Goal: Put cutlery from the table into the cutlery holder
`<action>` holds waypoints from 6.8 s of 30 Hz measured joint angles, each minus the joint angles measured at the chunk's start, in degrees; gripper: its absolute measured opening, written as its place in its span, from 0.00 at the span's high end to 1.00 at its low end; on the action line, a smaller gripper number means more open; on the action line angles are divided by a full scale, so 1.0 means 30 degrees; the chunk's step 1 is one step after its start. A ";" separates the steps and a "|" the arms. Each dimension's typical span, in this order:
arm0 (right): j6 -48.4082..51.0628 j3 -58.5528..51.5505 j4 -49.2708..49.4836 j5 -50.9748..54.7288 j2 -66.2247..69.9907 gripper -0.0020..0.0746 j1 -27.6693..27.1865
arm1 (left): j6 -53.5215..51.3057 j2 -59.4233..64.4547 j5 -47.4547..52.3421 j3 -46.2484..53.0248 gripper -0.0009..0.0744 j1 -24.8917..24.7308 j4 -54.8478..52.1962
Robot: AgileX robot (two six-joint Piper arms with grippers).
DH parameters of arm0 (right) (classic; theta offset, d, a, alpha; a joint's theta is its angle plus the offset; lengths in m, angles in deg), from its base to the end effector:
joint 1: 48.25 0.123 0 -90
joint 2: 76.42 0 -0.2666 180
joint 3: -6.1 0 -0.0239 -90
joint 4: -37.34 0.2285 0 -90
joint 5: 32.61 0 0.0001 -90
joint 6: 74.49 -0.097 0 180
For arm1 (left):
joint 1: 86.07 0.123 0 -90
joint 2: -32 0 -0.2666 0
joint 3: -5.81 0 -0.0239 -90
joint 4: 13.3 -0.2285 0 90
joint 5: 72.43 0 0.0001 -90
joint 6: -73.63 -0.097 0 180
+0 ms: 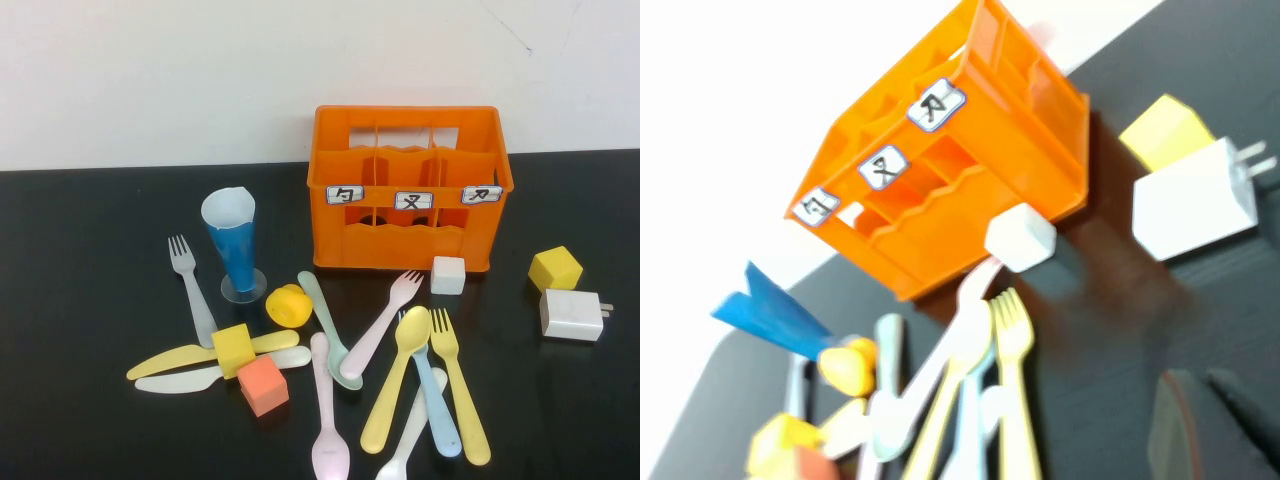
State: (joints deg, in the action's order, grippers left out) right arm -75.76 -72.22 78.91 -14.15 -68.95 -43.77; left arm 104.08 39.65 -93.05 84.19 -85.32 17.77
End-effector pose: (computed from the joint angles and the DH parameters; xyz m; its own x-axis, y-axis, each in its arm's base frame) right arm 0.0534 0.0247 0.1820 -0.3143 0.6232 -0.7161 -0.1001 0.7284 0.6778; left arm 0.0504 0.0182 0.2336 0.3437 -0.8461 -0.4075 0.2305 0.4967 -0.8368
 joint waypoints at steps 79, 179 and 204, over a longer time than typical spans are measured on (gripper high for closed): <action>0.2624 0.0000 -0.1650 0.0945 0.0000 0.98 0.0000 | -1.0459 3.9909 2.7055 -3.2924 0.41 -1.5295 -0.9911; 0.7339 0.0000 0.1465 -0.0038 0.0000 0.98 0.0000 | -1.3397 2.7513 0.0013 -2.0942 0.85 -1.0241 -0.8812; 1.5869 1.5804 -0.0761 1.3479 1.5423 0.98 0.0000 | -1.0321 0.5583 1.5671 -0.9402 0.99 -1.0241 -0.8493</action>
State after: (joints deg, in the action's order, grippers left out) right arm -28.15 -24.81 76.63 26.29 -22.69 -43.77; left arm 73.12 56.40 -46.04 55.98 -116.05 -7.71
